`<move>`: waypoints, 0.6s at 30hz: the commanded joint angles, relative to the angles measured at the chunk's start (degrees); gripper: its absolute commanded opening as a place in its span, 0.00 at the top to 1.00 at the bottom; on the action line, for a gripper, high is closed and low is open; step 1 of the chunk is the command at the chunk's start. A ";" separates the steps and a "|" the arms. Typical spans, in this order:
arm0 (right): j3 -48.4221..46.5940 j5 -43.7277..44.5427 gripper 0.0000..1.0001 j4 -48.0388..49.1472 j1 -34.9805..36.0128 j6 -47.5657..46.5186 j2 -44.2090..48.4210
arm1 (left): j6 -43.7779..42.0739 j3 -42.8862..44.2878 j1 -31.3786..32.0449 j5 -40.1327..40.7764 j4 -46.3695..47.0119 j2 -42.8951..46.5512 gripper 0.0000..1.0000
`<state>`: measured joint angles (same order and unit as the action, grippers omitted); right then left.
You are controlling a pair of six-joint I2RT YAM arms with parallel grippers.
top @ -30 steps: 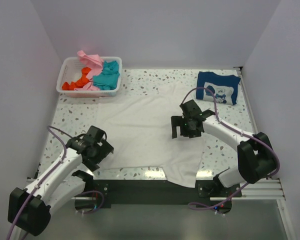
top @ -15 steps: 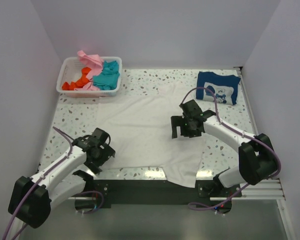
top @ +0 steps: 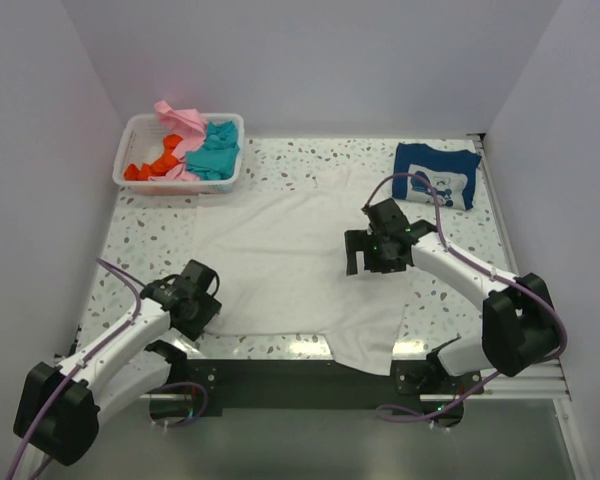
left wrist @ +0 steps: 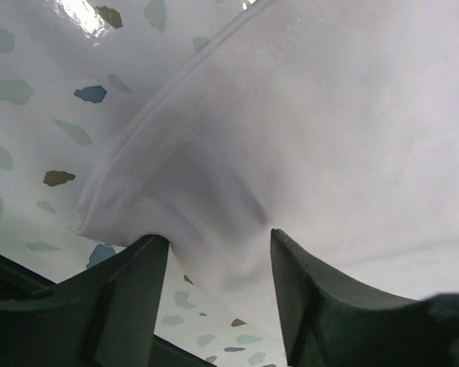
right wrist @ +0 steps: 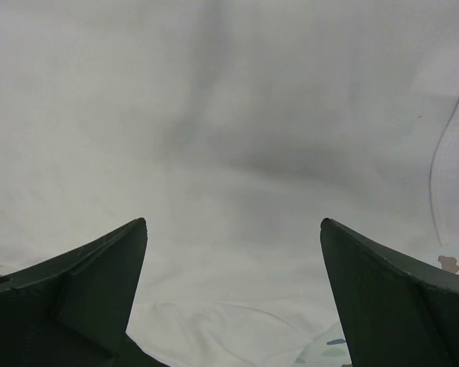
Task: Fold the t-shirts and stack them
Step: Fold the tshirt
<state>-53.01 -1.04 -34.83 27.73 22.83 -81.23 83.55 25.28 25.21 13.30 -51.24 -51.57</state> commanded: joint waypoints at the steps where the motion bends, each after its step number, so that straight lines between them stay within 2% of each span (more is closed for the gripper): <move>1: 0.10 0.69 0.01 -0.68 -0.30 -1.21 1.95 | 1.18 0.73 0.19 3.75 1.67 -2.21 0.43; 2: 0.19 0.77 0.01 -0.68 -0.30 -1.12 2.04 | 1.00 0.91 0.19 3.75 1.50 -2.91 0.50; 5: 0.37 0.86 0.01 -0.77 -0.39 -1.12 2.22 | 0.83 1.35 0.19 3.75 1.15 -4.06 0.62; 7: 0.46 0.86 0.01 -1.03 -0.48 -1.21 2.22 | 0.91 1.18 0.19 3.58 1.15 -3.19 0.66; 8: 0.46 0.86 0.01 -1.20 -0.39 -1.21 2.30 | 1.09 1.18 0.19 3.40 1.15 -2.66 0.72; 13: 0.89 0.86 0.01 -2.26 -0.39 -1.38 3.27 | 1.71 1.18 0.19 3.31 0.18 0.67 0.82; 18: 1.33 1.66 0.01 -4.28 -0.30 -2.87 5.81 | 1.27 1.35 0.19 2.70 -0.08 0.69 1.00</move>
<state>-52.12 -0.71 -36.88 27.57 21.82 -78.50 83.94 25.82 25.21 14.81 -51.33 -50.89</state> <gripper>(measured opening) 0.987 0.036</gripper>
